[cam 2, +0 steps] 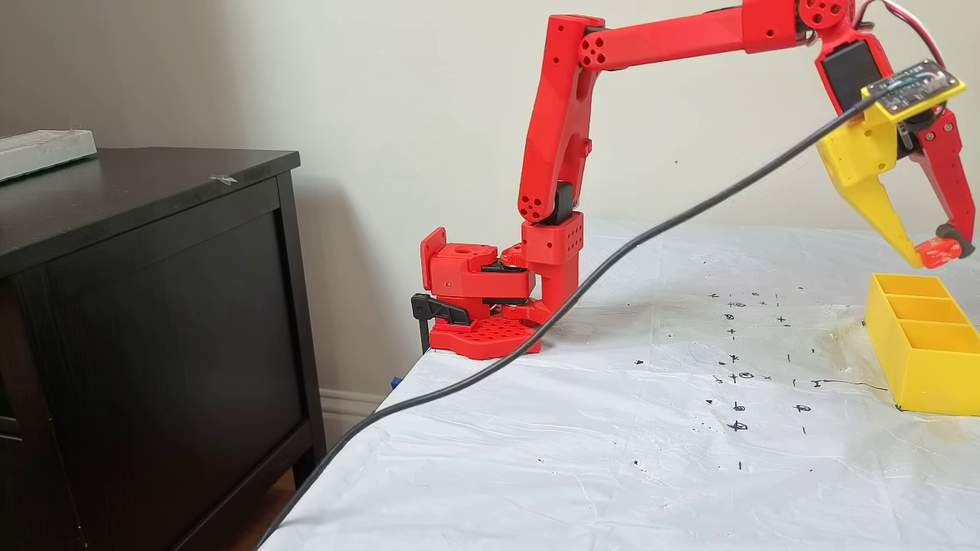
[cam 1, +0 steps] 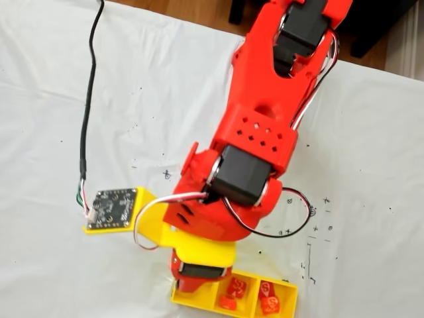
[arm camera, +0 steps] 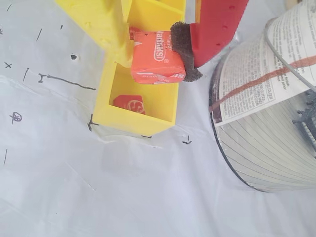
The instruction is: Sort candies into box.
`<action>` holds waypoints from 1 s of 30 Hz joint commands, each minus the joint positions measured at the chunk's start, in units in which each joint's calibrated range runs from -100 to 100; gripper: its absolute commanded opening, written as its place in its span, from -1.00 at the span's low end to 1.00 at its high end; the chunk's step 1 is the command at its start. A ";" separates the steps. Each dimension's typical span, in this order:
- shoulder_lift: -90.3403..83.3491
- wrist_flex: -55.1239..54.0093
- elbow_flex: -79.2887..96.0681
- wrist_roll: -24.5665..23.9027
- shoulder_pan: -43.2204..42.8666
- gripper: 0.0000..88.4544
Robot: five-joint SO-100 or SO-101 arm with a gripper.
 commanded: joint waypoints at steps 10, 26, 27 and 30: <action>5.89 -0.39 -11.67 0.73 -3.36 -1.00; 7.25 0.18 -11.58 0.34 -3.91 -1.00; 7.25 0.18 -11.40 0.34 -4.00 -1.00; 7.17 0.10 -10.85 0.39 -4.18 -1.00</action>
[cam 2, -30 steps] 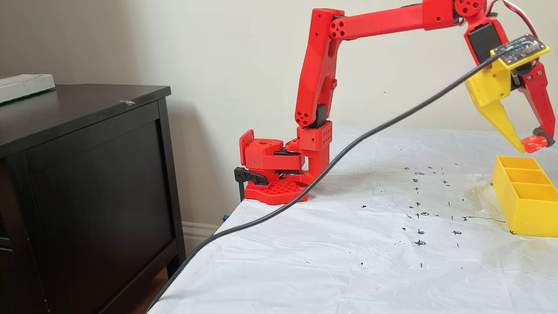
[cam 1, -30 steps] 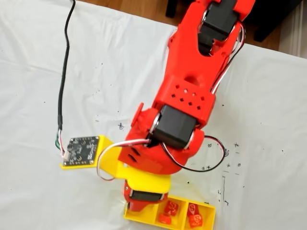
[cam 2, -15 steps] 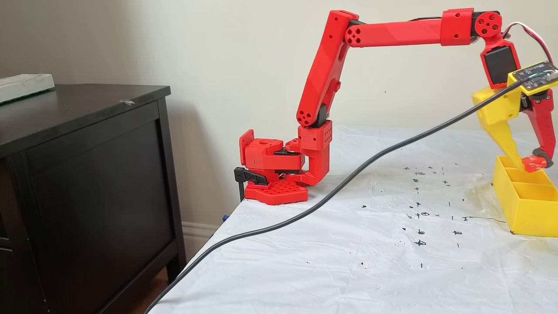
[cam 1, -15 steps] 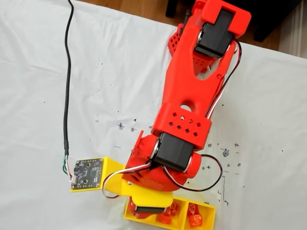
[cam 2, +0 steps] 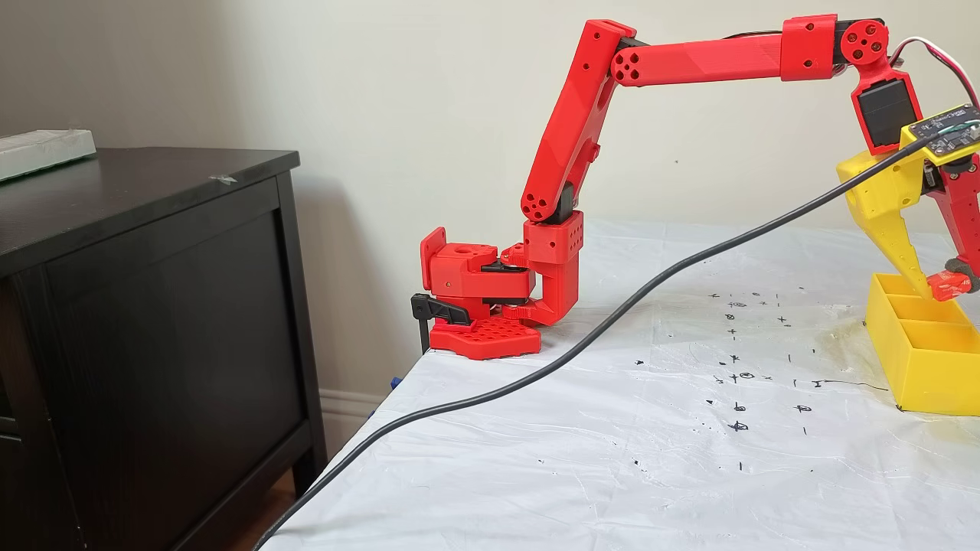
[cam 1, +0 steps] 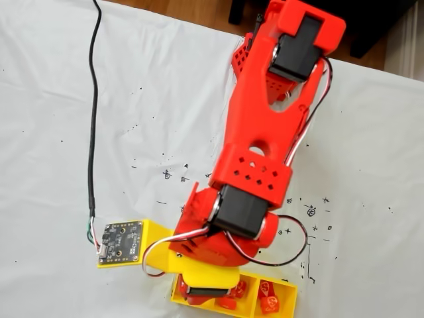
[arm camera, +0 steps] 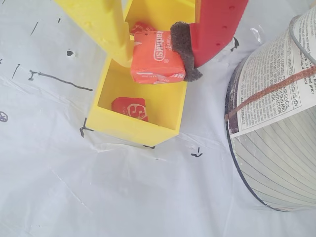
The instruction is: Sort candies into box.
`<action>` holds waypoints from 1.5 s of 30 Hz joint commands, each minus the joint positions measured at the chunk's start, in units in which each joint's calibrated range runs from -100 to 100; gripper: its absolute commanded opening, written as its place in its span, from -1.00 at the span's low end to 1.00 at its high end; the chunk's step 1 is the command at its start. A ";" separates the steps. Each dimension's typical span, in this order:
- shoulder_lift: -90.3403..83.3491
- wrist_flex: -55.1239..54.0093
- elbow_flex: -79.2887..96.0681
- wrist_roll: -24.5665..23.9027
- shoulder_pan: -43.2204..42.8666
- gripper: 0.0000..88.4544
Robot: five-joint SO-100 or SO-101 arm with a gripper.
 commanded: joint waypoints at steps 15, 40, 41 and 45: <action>-2.25 0.18 -3.83 -0.24 -2.24 -0.02; -19.98 -3.91 18.75 0.29 -3.14 -0.98; -22.10 -4.08 21.30 0.05 -3.50 -0.98; -33.80 -6.12 36.14 -2.64 -6.13 -0.99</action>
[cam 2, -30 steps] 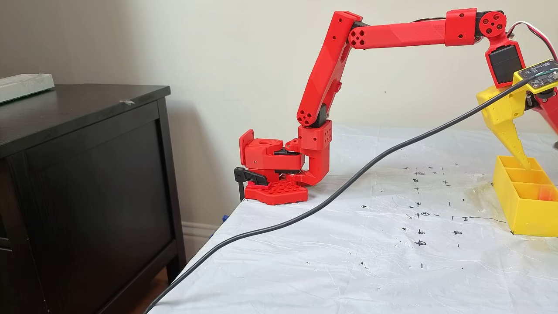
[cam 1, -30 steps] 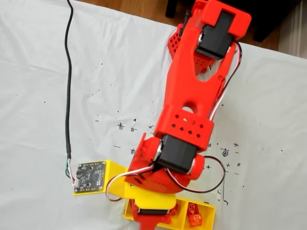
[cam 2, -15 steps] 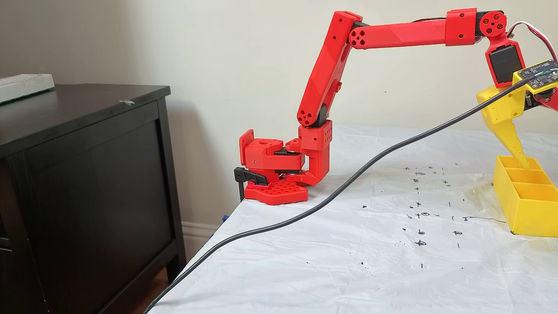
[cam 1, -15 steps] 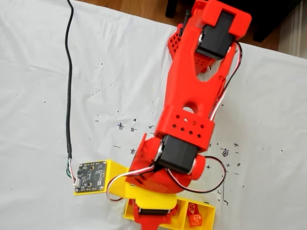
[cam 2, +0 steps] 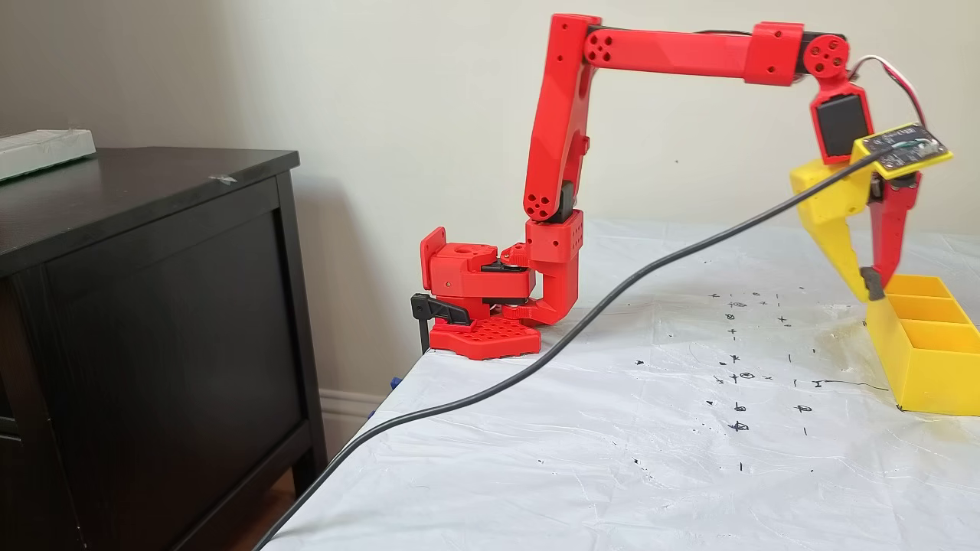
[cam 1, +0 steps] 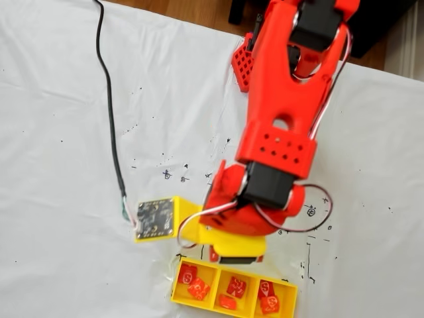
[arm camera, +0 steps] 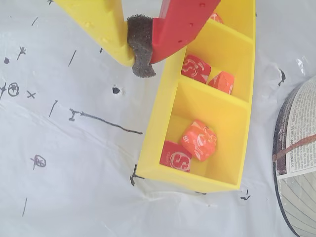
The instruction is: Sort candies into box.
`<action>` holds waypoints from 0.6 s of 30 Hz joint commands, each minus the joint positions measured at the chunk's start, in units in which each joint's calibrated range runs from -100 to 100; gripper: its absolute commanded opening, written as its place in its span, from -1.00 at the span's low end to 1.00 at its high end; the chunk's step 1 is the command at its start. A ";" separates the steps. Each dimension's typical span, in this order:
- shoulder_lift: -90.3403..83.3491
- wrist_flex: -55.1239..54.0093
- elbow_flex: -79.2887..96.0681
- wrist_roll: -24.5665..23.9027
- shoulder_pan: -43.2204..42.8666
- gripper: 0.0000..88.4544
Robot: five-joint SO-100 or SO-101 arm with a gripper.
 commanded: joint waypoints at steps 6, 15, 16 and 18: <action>-36.68 -7.85 37.69 -2.54 -5.92 -1.00; -71.63 -5.39 69.37 -2.39 -7.82 -1.00; -73.58 -5.15 71.10 -2.20 -8.09 -1.00; -79.85 -4.41 76.65 -1.07 -9.00 -1.00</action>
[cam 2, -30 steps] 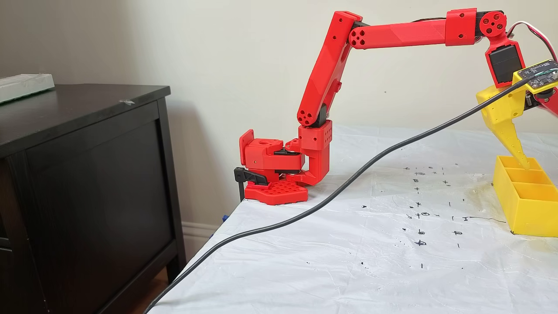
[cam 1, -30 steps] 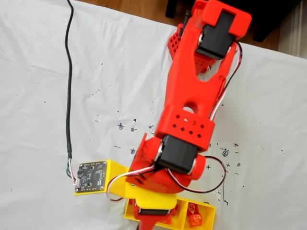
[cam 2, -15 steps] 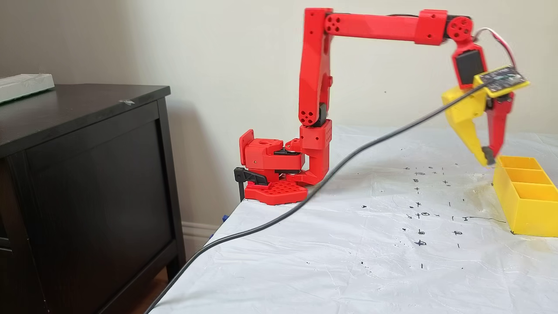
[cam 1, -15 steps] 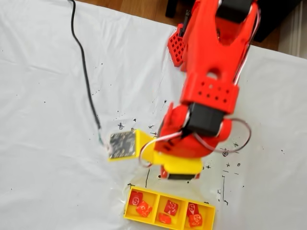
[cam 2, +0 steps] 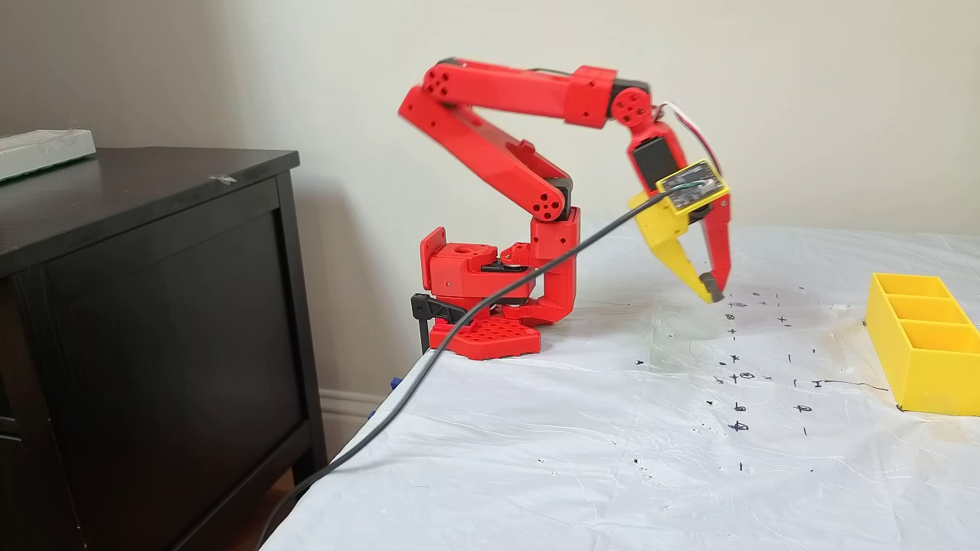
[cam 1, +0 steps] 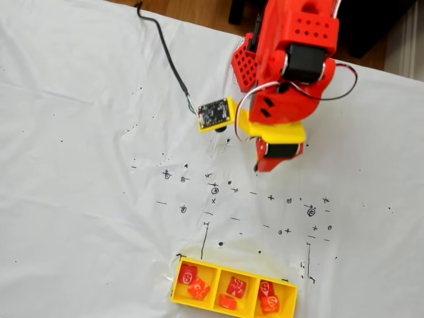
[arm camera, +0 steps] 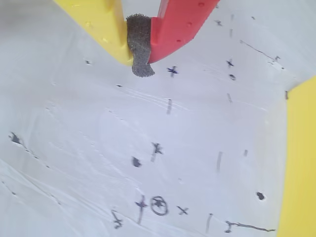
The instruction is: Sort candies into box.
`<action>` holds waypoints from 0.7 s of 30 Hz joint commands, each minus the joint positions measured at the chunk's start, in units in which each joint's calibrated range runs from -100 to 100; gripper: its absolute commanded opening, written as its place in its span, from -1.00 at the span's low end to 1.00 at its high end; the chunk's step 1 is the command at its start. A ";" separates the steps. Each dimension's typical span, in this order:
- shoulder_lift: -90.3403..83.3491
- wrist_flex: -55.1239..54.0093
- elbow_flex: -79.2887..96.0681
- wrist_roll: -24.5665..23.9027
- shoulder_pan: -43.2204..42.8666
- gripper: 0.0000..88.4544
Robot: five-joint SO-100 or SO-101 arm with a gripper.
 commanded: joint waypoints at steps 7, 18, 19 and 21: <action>-28.00 13.89 13.30 1.42 -2.46 -1.00; -28.00 18.31 17.21 -0.93 -1.74 -0.99; -28.00 18.31 17.21 -0.93 -1.74 -1.00; -28.00 18.31 17.21 -0.83 -1.83 -1.00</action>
